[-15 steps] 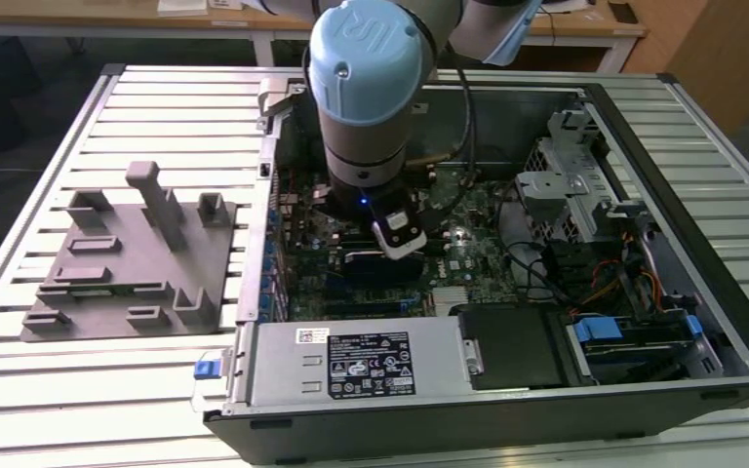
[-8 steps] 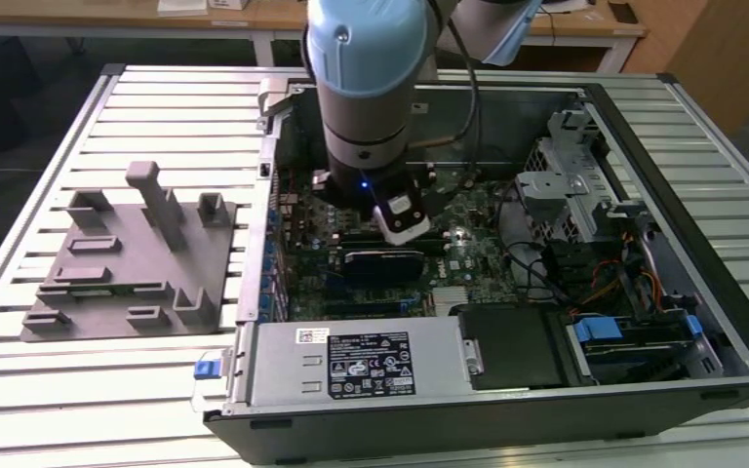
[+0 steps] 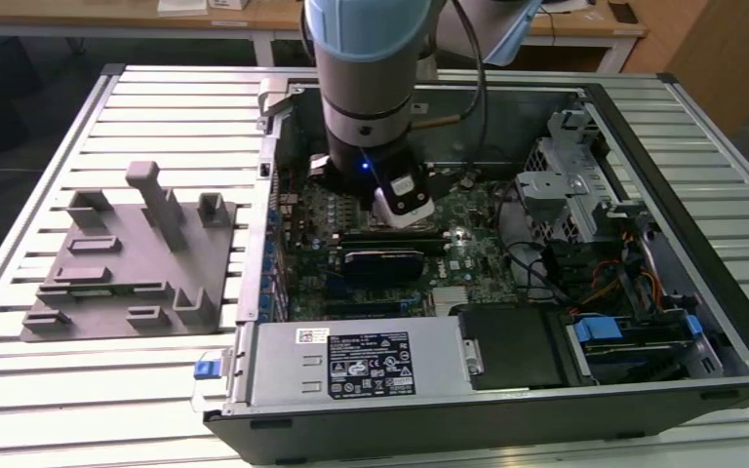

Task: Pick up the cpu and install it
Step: 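Install the second cpu locking lever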

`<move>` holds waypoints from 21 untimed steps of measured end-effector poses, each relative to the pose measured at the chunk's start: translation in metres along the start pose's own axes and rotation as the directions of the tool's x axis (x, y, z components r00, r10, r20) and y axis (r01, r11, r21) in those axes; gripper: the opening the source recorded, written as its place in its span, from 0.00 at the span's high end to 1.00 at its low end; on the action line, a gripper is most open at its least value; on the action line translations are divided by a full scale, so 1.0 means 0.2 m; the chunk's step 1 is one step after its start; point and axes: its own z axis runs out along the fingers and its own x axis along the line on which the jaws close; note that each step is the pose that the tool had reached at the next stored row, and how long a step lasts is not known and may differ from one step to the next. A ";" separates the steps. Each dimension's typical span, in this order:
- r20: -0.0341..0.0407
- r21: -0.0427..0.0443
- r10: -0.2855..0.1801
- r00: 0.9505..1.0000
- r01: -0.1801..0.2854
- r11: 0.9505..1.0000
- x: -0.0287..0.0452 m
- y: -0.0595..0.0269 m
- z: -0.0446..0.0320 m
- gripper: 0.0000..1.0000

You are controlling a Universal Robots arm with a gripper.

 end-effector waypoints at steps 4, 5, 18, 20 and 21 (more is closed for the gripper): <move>0.005 0.042 0.003 1.000 -0.003 0.999 -0.017 0.003 0.001 0.89; 0.006 0.050 0.005 1.000 -0.006 0.999 -0.026 0.004 0.001 0.89; 0.015 0.100 0.015 1.000 -0.016 0.995 -0.132 0.061 0.023 0.89; 0.016 0.110 0.014 1.000 -0.016 0.994 -0.141 0.077 0.029 0.89; 0.017 0.116 0.014 1.000 -0.015 0.993 -0.146 0.085 0.032 0.89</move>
